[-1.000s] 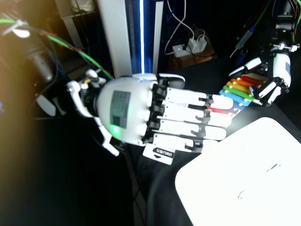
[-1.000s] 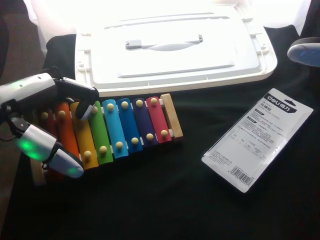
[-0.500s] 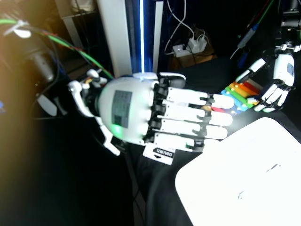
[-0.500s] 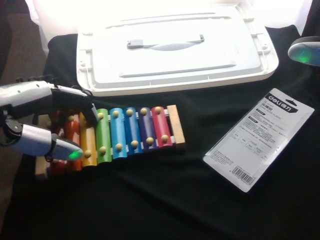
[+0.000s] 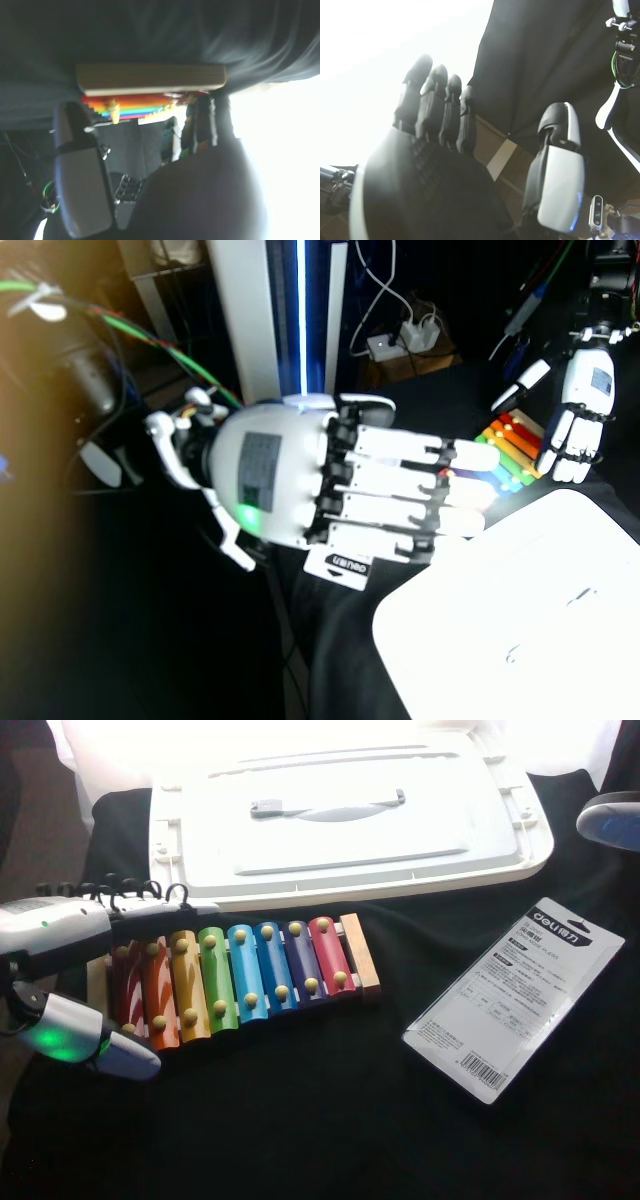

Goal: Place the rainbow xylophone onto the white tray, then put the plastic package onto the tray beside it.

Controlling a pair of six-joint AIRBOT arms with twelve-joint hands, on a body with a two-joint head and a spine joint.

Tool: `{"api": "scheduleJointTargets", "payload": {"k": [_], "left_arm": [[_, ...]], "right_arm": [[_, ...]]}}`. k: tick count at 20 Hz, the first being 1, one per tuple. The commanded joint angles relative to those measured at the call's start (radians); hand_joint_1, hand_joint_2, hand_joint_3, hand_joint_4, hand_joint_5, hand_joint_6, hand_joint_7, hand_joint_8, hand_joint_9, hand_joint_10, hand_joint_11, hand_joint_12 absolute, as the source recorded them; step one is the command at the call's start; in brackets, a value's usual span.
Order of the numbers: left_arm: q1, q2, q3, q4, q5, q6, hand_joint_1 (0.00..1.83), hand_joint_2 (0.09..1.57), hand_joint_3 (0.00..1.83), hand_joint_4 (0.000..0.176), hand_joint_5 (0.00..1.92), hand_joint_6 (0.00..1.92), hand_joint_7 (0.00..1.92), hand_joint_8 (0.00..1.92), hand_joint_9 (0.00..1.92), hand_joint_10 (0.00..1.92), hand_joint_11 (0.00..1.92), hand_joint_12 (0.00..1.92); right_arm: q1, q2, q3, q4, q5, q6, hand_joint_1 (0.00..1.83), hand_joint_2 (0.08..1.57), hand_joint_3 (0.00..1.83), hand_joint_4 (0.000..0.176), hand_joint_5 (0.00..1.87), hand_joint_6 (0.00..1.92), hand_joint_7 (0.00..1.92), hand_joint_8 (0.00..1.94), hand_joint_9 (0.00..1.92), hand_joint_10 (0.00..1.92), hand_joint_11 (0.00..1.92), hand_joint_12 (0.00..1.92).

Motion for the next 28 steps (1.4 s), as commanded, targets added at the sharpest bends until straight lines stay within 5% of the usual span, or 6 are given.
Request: {"api": "scheduleJointTargets", "payload": {"k": [1,18,22,23,26,28], "left_arm": [[-0.010,0.006,-0.005,-0.022,-0.105,0.003,0.90,0.85,0.00,0.126,0.05,0.00,0.08,0.00,0.06,0.00,0.00,0.00],[-0.005,-0.061,0.017,0.059,0.045,0.006,0.91,0.79,0.00,0.167,0.15,0.01,0.15,0.00,0.16,0.01,0.12,0.11],[-0.004,-0.068,0.023,0.059,0.052,0.006,1.12,0.87,0.01,0.164,0.18,0.00,0.21,0.00,0.23,0.00,0.00,0.53],[-0.004,-0.070,0.025,0.059,0.056,0.006,1.21,0.90,0.00,0.149,0.21,0.00,0.24,0.00,0.27,0.00,0.00,0.66],[-0.004,-0.076,0.031,0.059,0.061,0.006,1.44,1.00,0.00,0.161,0.30,0.00,0.36,0.00,0.40,0.01,0.01,0.93],[-0.005,-0.079,0.035,0.059,0.060,0.006,1.51,1.06,0.00,0.104,0.43,0.01,0.45,0.00,0.53,0.02,0.14,0.97]], "right_arm": [[0.012,0.001,-0.001,0.039,0.111,0.010,0.87,0.88,0.00,0.000,0.41,0.00,0.40,0.00,0.37,0.00,0.14,0.60],[0.012,0.001,-0.003,0.038,0.112,0.010,0.89,0.85,0.00,0.022,0.41,0.01,0.42,0.01,0.41,0.01,0.16,0.66],[0.012,0.002,-0.003,0.038,0.112,0.010,0.93,0.86,0.00,0.004,0.41,0.00,0.42,0.00,0.41,0.01,0.17,0.65],[0.012,0.002,-0.003,0.038,0.112,0.010,0.96,0.86,0.00,0.004,0.42,0.01,0.42,0.01,0.42,0.01,0.18,0.65],[0.012,0.002,-0.003,0.037,0.114,0.010,1.00,0.85,0.00,0.017,0.43,0.01,0.43,0.00,0.42,0.01,0.18,0.64],[0.012,0.002,-0.003,0.036,0.115,0.010,1.00,0.86,0.00,0.013,0.44,0.01,0.44,0.01,0.43,0.01,0.19,0.63]]}}
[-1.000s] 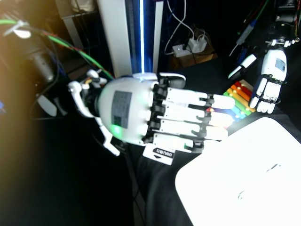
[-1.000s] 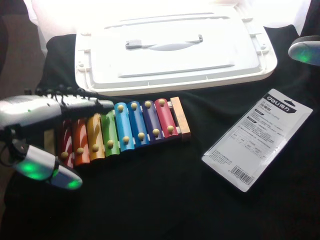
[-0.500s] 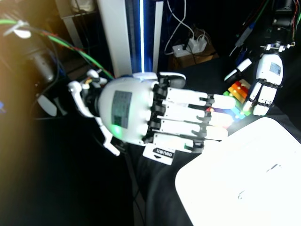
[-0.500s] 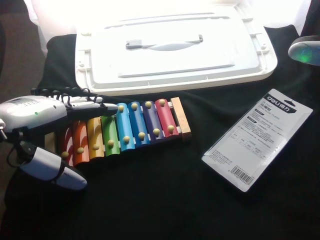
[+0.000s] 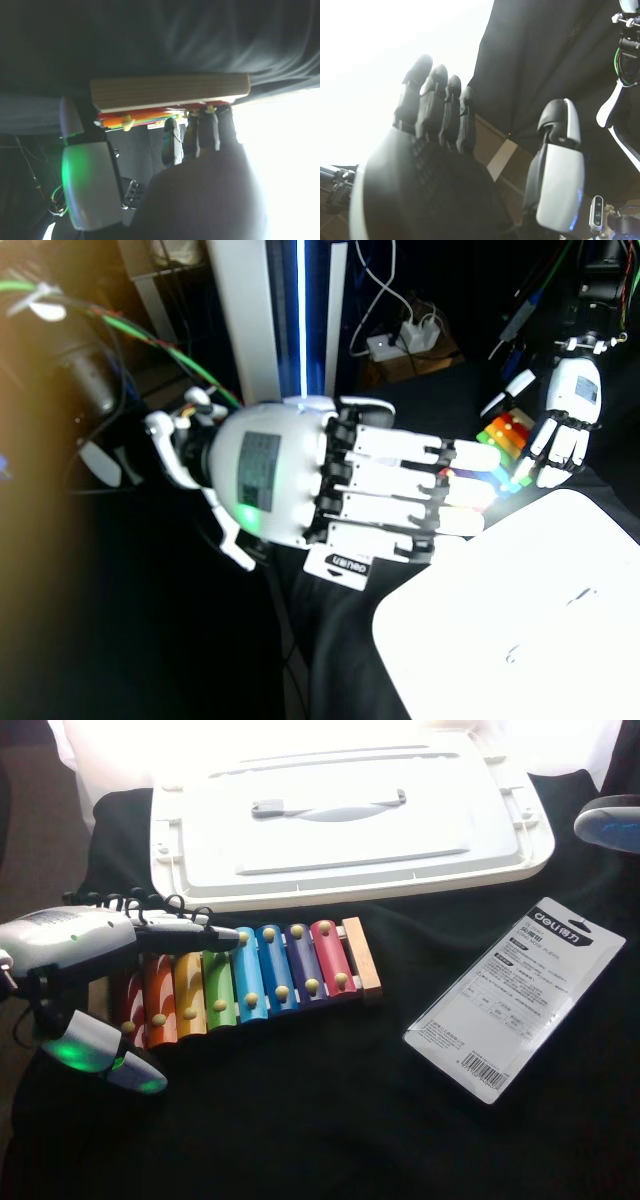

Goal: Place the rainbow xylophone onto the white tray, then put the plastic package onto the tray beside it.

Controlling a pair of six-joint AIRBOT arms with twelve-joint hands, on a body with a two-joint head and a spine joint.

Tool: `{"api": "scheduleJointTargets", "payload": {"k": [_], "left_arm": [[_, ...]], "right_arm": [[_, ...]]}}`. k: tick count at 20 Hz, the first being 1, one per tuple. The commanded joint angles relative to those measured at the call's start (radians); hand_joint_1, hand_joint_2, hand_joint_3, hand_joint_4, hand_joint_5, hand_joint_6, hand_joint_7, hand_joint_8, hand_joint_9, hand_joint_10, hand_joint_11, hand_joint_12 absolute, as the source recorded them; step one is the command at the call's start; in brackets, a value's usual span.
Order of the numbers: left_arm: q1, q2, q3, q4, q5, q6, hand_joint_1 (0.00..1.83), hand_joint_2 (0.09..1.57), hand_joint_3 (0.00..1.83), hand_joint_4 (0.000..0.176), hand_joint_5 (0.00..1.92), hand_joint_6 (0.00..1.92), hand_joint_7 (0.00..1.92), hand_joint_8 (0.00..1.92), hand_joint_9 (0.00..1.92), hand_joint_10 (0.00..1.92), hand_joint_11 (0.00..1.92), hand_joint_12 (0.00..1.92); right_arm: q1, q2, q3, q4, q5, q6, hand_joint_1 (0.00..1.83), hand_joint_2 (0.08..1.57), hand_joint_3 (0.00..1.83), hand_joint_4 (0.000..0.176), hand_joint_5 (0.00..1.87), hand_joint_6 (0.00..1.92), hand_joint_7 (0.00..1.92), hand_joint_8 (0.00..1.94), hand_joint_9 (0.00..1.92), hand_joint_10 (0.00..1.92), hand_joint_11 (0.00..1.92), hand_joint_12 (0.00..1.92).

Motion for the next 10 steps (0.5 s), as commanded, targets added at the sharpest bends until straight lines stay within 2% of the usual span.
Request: {"api": "scheduleJointTargets", "payload": {"k": [1,2,3,4,5,6,8,9,10], "left_arm": [[0.001,-0.018,0.005,0.015,0.004,0.014,1.52,1.09,0.00,0.032,0.60,0.04,0.58,0.02,0.69,0.05,0.30,0.96],[0.001,-0.020,0.006,0.010,0.000,0.014,1.59,1.12,0.04,0.000,0.70,0.05,0.67,0.03,0.72,1.13,0.37,1.06],[0.001,-0.021,0.008,0.004,-0.005,0.014,1.37,1.26,0.00,0.000,0.73,1.09,0.53,1.29,0.64,1.52,0.38,1.36],[0.001,-0.024,0.011,-0.005,-0.009,0.015,1.43,1.31,0.00,0.000,0.51,1.21,0.47,1.63,0.57,1.67,0.39,1.53],[0.001,-0.027,0.014,-0.010,-0.011,0.015,1.44,1.31,0.00,0.015,0.40,1.43,0.47,1.69,0.58,1.68,0.44,1.65],[0.001,-0.031,0.018,-0.014,-0.012,0.016,1.58,1.23,0.00,0.061,0.35,1.63,0.30,1.54,0.60,1.61,0.41,1.65],[0.001,-0.035,0.021,-0.021,-0.012,0.020,1.61,1.19,0.00,0.076,0.32,1.70,0.28,1.47,0.65,1.55,0.46,1.67],[0.001,-0.035,0.021,-0.031,-0.013,0.031,1.73,1.16,0.00,0.080,0.31,1.71,0.25,1.50,0.57,1.61,0.62,1.66],[0.000,-0.035,0.021,-0.039,-0.014,0.039,1.76,1.15,0.00,0.084,0.31,1.74,0.25,1.50,0.56,1.61,0.66,1.65]], "right_arm": [[0.012,0.002,-0.003,0.036,0.115,0.010,0.99,0.86,0.00,0.014,0.43,0.01,0.44,0.01,0.43,0.01,0.19,0.63],[0.012,0.002,-0.003,0.036,0.116,0.010,0.99,0.86,0.00,0.014,0.44,0.01,0.44,0.01,0.44,0.01,0.19,0.63],[0.012,0.002,-0.003,0.036,0.116,0.010,0.99,0.86,0.00,0.019,0.44,0.01,0.44,0.01,0.43,0.01,0.19,0.63],[0.012,0.002,-0.003,0.036,0.117,0.010,0.98,0.86,0.00,0.022,0.43,0.01,0.44,0.00,0.43,0.00,0.18,0.62],[0.012,0.002,-0.003,0.036,0.117,0.010,1.00,0.85,0.00,0.017,0.44,0.01,0.44,0.01,0.43,0.01,0.18,0.62],[0.012,0.002,-0.003,0.036,0.117,0.010,1.01,0.85,0.00,0.011,0.44,0.01,0.45,0.01,0.43,0.01,0.18,0.62],[0.012,0.002,-0.003,0.036,0.118,0.010,1.02,0.86,0.00,0.009,0.44,0.01,0.45,0.01,0.45,0.01,0.19,0.62],[0.012,0.002,-0.003,0.036,0.118,0.010,1.02,0.85,0.00,0.010,0.45,0.01,0.46,0.01,0.46,0.01,0.20,0.63],[0.012,0.002,-0.003,0.036,0.119,0.010,1.02,0.84,0.00,0.010,0.45,0.01,0.46,0.01,0.46,0.01,0.20,0.62]]}}
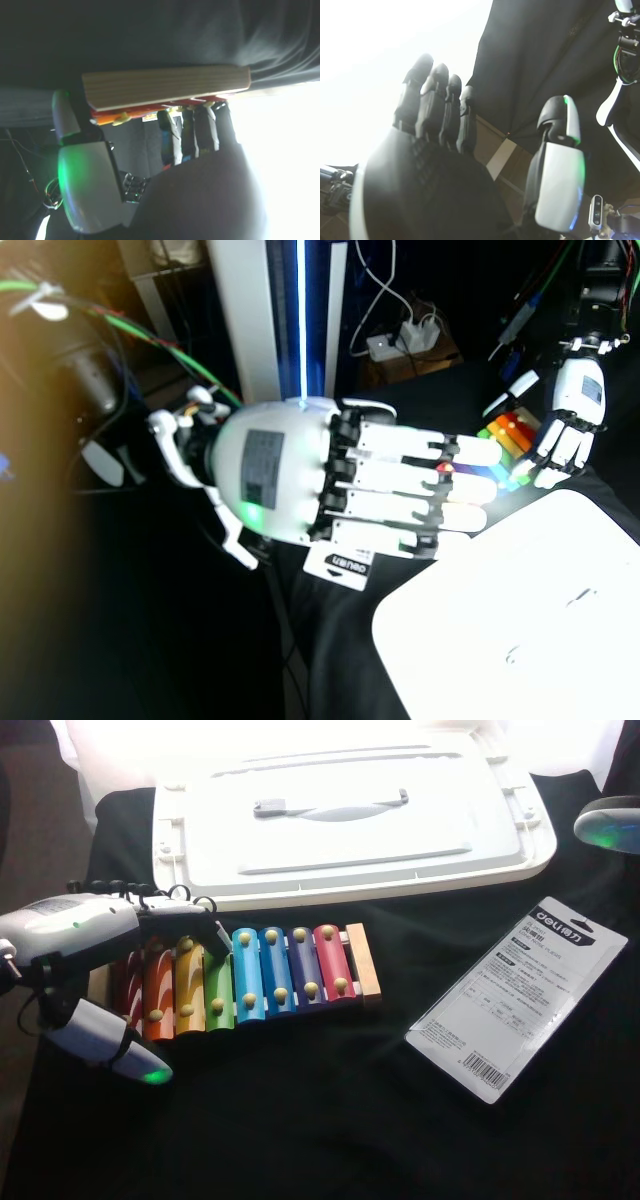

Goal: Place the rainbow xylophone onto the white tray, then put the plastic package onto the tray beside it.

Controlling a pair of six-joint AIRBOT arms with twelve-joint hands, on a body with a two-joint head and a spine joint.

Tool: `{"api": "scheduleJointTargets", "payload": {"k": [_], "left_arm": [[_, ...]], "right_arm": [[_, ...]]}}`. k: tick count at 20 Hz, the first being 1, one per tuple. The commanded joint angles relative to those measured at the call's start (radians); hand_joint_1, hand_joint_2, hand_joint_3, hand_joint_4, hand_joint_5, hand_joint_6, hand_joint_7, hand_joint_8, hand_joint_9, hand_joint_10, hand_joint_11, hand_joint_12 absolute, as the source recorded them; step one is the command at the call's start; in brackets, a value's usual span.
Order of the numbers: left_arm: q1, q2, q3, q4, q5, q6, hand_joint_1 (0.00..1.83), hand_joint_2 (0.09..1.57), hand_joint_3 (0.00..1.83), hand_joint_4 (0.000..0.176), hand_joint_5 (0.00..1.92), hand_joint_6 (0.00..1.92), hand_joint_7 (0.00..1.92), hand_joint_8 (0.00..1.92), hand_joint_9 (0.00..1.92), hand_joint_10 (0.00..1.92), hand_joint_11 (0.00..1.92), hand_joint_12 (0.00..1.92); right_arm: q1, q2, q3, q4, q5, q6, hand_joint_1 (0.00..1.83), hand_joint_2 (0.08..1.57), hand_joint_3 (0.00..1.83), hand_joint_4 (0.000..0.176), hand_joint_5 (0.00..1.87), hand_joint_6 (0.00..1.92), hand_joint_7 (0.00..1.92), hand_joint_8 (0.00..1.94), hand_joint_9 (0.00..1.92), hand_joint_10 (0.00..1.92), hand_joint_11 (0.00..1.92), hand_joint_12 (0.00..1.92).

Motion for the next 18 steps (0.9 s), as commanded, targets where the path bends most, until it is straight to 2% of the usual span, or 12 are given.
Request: {"api": "scheduleJointTargets", "payload": {"k": [1,3,4,5,8,10,12,13,14,16,17,18], "left_arm": [[0.002,-0.016,0.001,-0.007,0.008,0.020,1.64,1.16,0.00,0.079,0.34,1.75,0.27,1.52,0.66,1.53,0.54,1.63],[0.002,-0.016,0.001,-0.043,-0.007,0.048,1.62,1.16,0.00,0.060,0.38,1.67,0.31,1.52,0.70,1.48,0.49,1.64],[0.002,-0.016,0.000,-0.061,-0.016,0.062,1.61,1.16,0.00,0.078,0.35,1.71,0.29,1.54,0.69,1.50,0.48,1.69],[0.002,-0.016,0.000,-0.081,-0.024,0.078,1.61,1.15,0.00,0.060,0.38,1.70,0.32,1.51,0.71,1.47,0.48,1.70],[0.002,-0.016,-0.002,-0.122,-0.034,0.112,1.73,1.14,0.00,0.069,0.38,1.86,0.33,1.65,0.62,1.57,0.65,1.64],[0.002,-0.016,-0.002,-0.133,-0.043,0.118,1.63,1.21,0.03,0.103,0.39,1.92,0.49,1.69,0.61,1.65,0.65,1.63],[0.002,-0.016,-0.002,-0.157,-0.056,0.132,1.63,1.20,0.03,0.112,0.41,1.92,0.52,1.68,0.63,1.64,0.67,1.60],[0.002,-0.017,-0.003,-0.176,-0.066,0.147,1.63,1.19,0.03,0.160,0.43,1.92,0.53,1.67,0.65,1.62,0.70,1.57],[0.003,-0.017,-0.003,-0.199,-0.081,0.161,1.63,1.20,0.05,0.170,0.42,1.92,0.51,1.71,0.64,1.66,0.66,1.60],[0.006,-0.017,-0.003,-0.235,-0.119,0.172,1.64,1.00,0.45,0.145,0.47,1.92,0.54,1.75,0.67,1.69,0.67,1.63],[0.008,-0.016,-0.004,-0.250,-0.139,0.173,1.65,0.89,0.63,0.160,0.50,1.92,0.58,1.74,0.72,1.67,0.72,1.65],[0.013,-0.016,-0.006,-0.267,-0.166,0.173,1.53,0.90,0.70,0.139,0.51,1.92,0.61,1.73,0.75,1.67,0.78,1.83]], "right_arm": [[0.012,0.002,-0.002,0.037,0.114,0.010,1.02,0.84,0.00,0.013,0.45,0.01,0.46,0.00,0.45,0.01,0.20,0.62],[0.012,0.002,-0.002,0.037,0.114,0.010,1.02,0.85,0.00,0.000,0.45,0.00,0.47,0.01,0.46,0.01,0.21,0.63],[0.012,0.001,-0.002,0.037,0.115,0.010,1.01,0.85,0.00,0.001,0.45,0.00,0.46,0.01,0.46,0.01,0.21,0.63],[0.012,0.001,-0.002,0.037,0.115,0.010,1.02,0.85,0.00,0.005,0.45,0.00,0.46,0.00,0.46,0.01,0.20,0.63],[0.012,0.001,-0.002,0.037,0.116,0.010,1.04,0.86,0.00,0.005,0.46,0.01,0.47,0.00,0.47,0.01,0.20,0.63],[0.012,0.001,-0.002,0.037,0.117,0.010,1.04,0.85,0.00,0.007,0.47,0.01,0.48,0.01,0.48,0.01,0.21,0.63],[0.012,0.000,-0.002,0.037,0.118,0.010,1.06,0.86,0.00,0.009,0.47,0.01,0.49,0.01,0.49,0.01,0.21,0.63],[0.012,0.000,-0.002,0.037,0.118,0.010,1.07,0.86,0.00,0.011,0.48,0.00,0.49,0.00,0.48,0.00,0.19,0.67],[0.012,0.000,-0.002,0.037,0.118,0.010,1.06,0.86,0.00,0.017,0.48,0.00,0.49,0.00,0.48,0.00,0.18,0.68],[0.012,0.000,-0.002,0.037,0.120,0.010,1.09,0.86,0.00,0.001,0.48,0.00,0.49,0.00,0.48,0.00,0.17,0.69],[0.012,0.000,-0.002,0.037,0.120,0.010,1.08,0.86,0.00,0.001,0.48,0.00,0.49,0.00,0.49,0.00,0.18,0.70],[0.012,0.000,-0.002,0.037,0.120,0.010,1.07,0.86,0.00,0.004,0.48,0.00,0.49,0.00,0.49,0.01,0.19,0.70]]}}
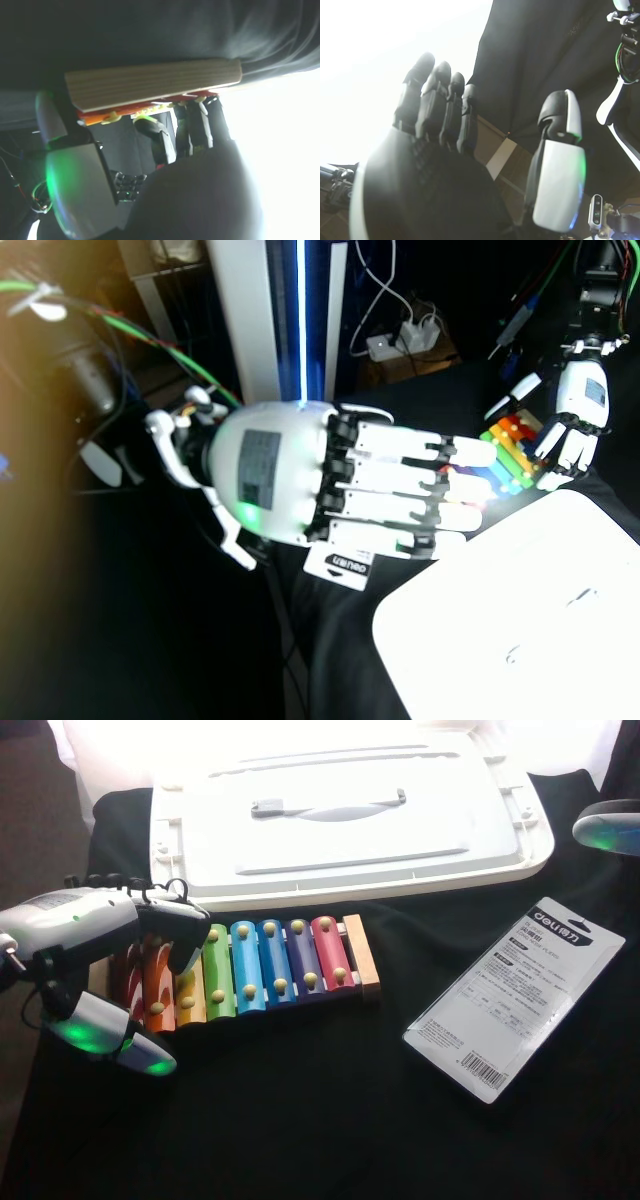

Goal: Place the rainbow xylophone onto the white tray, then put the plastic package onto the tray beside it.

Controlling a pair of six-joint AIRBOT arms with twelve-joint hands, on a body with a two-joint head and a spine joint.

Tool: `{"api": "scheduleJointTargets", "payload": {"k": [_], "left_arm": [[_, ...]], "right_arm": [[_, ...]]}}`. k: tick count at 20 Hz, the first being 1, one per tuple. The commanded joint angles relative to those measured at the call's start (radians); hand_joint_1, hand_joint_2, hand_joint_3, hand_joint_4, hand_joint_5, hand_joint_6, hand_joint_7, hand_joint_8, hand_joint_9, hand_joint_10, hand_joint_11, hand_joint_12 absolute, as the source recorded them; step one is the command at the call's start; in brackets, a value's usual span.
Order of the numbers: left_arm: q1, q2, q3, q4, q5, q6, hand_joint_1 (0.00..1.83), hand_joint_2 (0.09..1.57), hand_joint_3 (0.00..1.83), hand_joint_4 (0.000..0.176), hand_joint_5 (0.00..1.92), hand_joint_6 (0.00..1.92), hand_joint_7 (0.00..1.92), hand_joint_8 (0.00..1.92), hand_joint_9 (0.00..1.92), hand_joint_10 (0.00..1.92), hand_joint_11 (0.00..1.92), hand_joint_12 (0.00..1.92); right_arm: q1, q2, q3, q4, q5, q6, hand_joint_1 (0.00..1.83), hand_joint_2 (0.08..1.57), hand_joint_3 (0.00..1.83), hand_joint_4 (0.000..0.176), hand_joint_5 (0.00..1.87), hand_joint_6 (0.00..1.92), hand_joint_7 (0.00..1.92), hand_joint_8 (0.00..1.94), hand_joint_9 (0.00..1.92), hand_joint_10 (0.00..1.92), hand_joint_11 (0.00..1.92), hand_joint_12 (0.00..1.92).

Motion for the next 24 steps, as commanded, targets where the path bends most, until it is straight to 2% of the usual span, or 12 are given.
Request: {"api": "scheduleJointTargets", "payload": {"k": [1,2,3,5,8,9,10,13,14,18,21,24], "left_arm": [[0.005,-0.002,-0.003,-0.049,-0.121,0.004,1.50,0.92,0.65,0.141,0.48,1.92,0.62,1.69,0.76,1.63,0.78,1.84],[0.009,-0.002,-0.007,-0.059,-0.142,0.004,1.49,0.93,0.63,0.148,0.45,1.92,0.62,1.68,0.76,1.62,0.75,1.82],[0.012,0.000,-0.012,-0.064,-0.162,0.004,1.48,0.98,0.56,0.100,0.48,1.92,0.61,1.68,0.73,1.62,0.70,1.78],[0.015,0.009,-0.025,-0.066,-0.190,0.004,1.64,0.86,0.69,0.086,0.44,1.92,0.59,1.75,0.73,1.71,0.74,1.63],[0.021,0.029,-0.046,-0.066,-0.235,0.004,1.49,0.92,0.73,0.164,0.37,1.92,0.57,1.79,0.73,1.73,0.80,1.85],[0.021,0.035,-0.051,-0.066,-0.245,0.004,1.49,0.91,0.71,0.118,0.45,1.92,0.61,1.72,0.75,1.68,0.81,1.84],[0.022,0.042,-0.057,-0.066,-0.257,0.004,1.50,0.87,0.74,0.104,0.51,1.92,0.65,1.68,0.79,1.64,0.86,1.84],[0.025,0.059,-0.069,-0.070,-0.292,0.004,1.49,0.95,0.58,0.116,0.52,1.92,0.64,1.63,0.75,1.61,0.76,1.85],[0.026,0.067,-0.075,-0.071,-0.303,0.004,1.49,0.96,0.57,0.081,0.52,1.92,0.63,1.64,0.73,1.64,0.74,1.88],[0.028,0.083,-0.082,-0.087,-0.334,0.004,1.49,0.94,0.67,0.082,0.50,1.92,0.59,1.73,0.71,1.72,0.77,1.92],[0.030,0.087,-0.083,-0.106,-0.364,0.008,1.50,0.87,0.79,0.118,0.48,1.92,0.63,1.74,0.75,1.73,0.86,1.92],[0.029,0.087,-0.075,-0.142,-0.387,0.022,1.51,0.82,0.86,0.098,0.53,1.92,0.67,1.70,0.80,1.71,0.92,1.92]], "right_arm": [[0.012,0.000,-0.002,0.038,0.118,0.010,1.07,0.86,0.00,0.003,0.48,0.00,0.49,0.00,0.50,0.01,0.19,0.70],[0.012,0.000,-0.002,0.038,0.118,0.010,1.08,0.86,0.00,0.007,0.47,0.00,0.49,0.00,0.49,0.00,0.18,0.70],[0.012,0.000,-0.002,0.038,0.118,0.010,1.09,0.87,0.01,0.013,0.47,0.00,0.49,0.00,0.49,0.00,0.19,0.70],[0.012,0.000,-0.002,0.038,0.118,0.010,1.12,0.87,0.01,0.013,0.48,0.01,0.50,0.01,0.50,0.01,0.19,0.70],[0.012,0.000,-0.002,0.038,0.118,0.010,1.12,0.89,0.01,0.009,0.48,0.00,0.51,0.01,0.51,0.01,0.20,0.70],[0.012,0.000,-0.002,0.038,0.118,0.010,1.12,0.88,0.01,0.009,0.49,0.00,0.51,0.01,0.51,0.01,0.20,0.70],[0.012,0.000,-0.002,0.038,0.118,0.010,1.12,0.88,0.00,0.012,0.49,0.01,0.51,0.01,0.52,0.01,0.21,0.70],[0.012,0.000,-0.001,0.038,0.118,0.010,1.14,0.88,0.00,0.007,0.49,0.00,0.53,0.01,0.53,0.01,0.22,0.70],[0.012,0.000,-0.001,0.038,0.118,0.010,1.14,0.89,0.01,0.014,0.49,0.00,0.52,0.01,0.52,0.01,0.21,0.70],[0.012,0.000,-0.002,0.038,0.118,0.010,1.12,0.88,0.00,0.012,0.49,0.00,0.52,0.00,0.54,0.01,0.24,0.66],[0.012,0.000,-0.002,0.038,0.118,0.010,1.15,0.90,0.00,0.022,0.49,0.00,0.52,0.00,0.52,0.00,0.19,0.71],[0.012,-0.002,-0.002,0.038,0.118,0.010,1.17,0.90,0.00,0.035,0.50,0.00,0.52,0.00,0.53,0.01,0.19,0.73]]}}
